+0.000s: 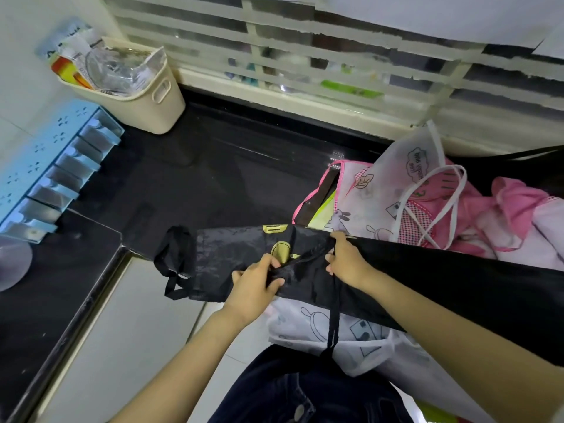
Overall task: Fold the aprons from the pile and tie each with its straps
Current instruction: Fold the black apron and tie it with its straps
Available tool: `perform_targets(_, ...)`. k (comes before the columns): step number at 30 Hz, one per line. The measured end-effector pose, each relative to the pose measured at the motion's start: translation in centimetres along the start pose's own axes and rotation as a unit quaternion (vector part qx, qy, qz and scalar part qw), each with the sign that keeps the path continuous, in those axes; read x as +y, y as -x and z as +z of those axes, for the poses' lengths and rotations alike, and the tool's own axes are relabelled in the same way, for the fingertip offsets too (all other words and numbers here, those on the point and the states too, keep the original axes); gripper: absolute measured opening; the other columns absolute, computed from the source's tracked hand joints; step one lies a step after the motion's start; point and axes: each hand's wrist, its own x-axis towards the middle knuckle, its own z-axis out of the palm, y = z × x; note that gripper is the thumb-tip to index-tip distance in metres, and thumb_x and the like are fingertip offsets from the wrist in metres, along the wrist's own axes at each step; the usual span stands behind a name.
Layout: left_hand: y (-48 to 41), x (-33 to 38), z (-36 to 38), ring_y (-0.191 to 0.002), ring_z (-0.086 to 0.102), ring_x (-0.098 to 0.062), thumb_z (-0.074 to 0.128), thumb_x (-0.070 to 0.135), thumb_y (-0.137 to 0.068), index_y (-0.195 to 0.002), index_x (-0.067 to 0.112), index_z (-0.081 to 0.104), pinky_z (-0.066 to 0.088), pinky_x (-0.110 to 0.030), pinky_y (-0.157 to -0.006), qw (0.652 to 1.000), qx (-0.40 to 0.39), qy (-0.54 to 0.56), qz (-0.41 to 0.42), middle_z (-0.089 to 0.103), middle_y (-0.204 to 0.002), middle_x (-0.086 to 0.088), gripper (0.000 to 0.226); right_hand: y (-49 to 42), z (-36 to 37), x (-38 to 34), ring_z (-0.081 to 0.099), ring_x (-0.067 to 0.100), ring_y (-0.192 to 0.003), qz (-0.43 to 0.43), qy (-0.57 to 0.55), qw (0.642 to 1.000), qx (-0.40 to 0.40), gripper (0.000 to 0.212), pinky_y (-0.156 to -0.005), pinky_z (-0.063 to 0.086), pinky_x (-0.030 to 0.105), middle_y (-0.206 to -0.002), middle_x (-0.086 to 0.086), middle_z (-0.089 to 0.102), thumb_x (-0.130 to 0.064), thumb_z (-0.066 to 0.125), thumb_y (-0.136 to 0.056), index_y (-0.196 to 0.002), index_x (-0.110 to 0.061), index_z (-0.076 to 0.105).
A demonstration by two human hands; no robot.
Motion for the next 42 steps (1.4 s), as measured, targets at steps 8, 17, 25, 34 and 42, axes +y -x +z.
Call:
perform_targets(8, 0.8, -2.2, -0.7, -0.109, 0.034, -0.014, 0.065, 0.036, -0.082, -0.096, 0.027, 0.038, 0.017, -0.028, -0.082, 0.996, 0.003, -0.080, -0.045, 0.042, -0.104, 0.010, 0.032, -2.3, -1.6, -0.1, 0.046, 0.023, -0.084, 0.009, 0.086, 0.996, 0.024, 0.031, -0.080, 0.046, 0.035, -0.095, 0.013, 0.048, 0.002, 0.041, -0.093, -0.124, 0.004, 0.045)
perform_targets(17, 2.4, -5.1, -0.4, -0.086, 0.048, -0.015, 0.062, 0.005, -0.084, -0.090, 0.026, 0.053, 0.028, -0.023, -0.079, 0.996, 0.080, 0.032, -0.010, 0.048, -0.080, 0.015, 0.023, -1.7, 0.7, 0.0, 0.050, 0.029, -0.112, -0.048, 0.114, 0.992, 0.035, 0.053, -0.099, 0.039, 0.035, -0.126, 0.020, 0.043, -0.016, 0.062, -0.090, -0.133, -0.005, 0.034)
perform_targets(25, 1.2, -7.1, -5.0, -0.082, 0.036, -0.008, 0.074, 0.019, -0.077, -0.075, 0.024, 0.064, 0.022, -0.015, -0.079, 0.991, 0.039, -0.063, 0.114, 0.050, -0.069, 0.019, 0.012, -2.4, 0.6, -0.9, 0.049, 0.031, -0.113, -0.026, 0.167, 0.984, 0.055, 0.032, -0.094, 0.041, 0.036, -0.127, 0.021, 0.048, -0.011, 0.049, -0.097, -0.126, -0.001, 0.041)
perform_targets(34, 0.0, -4.3, -3.0, -0.113, 0.039, -0.024, 0.046, 0.001, -0.084, -0.113, 0.017, 0.050, 0.027, -0.031, -0.090, 0.972, 0.022, -0.233, -0.002, 0.051, -0.117, -0.002, 0.033, -3.1, 1.0, -1.2, 0.054, 0.033, -0.108, -0.018, 0.220, 0.974, 0.040, 0.034, -0.089, 0.044, 0.038, -0.120, 0.023, 0.055, -0.017, 0.049, -0.097, -0.126, -0.001, 0.042)
perform_targets(42, 0.0, -1.8, 1.8, -0.143, 0.012, -0.019, 0.040, 0.007, -0.097, -0.151, 0.026, 0.006, 0.020, -0.034, -0.113, 0.980, -0.043, -0.167, 0.102, 0.002, -0.159, 0.000, 0.067, -1.0, 0.5, -1.8, 0.056, 0.031, -0.109, -0.015, 0.112, 0.992, 0.052, 0.045, -0.088, 0.043, 0.030, -0.119, 0.020, 0.055, -0.010, 0.058, -0.091, -0.129, 0.001, 0.035)
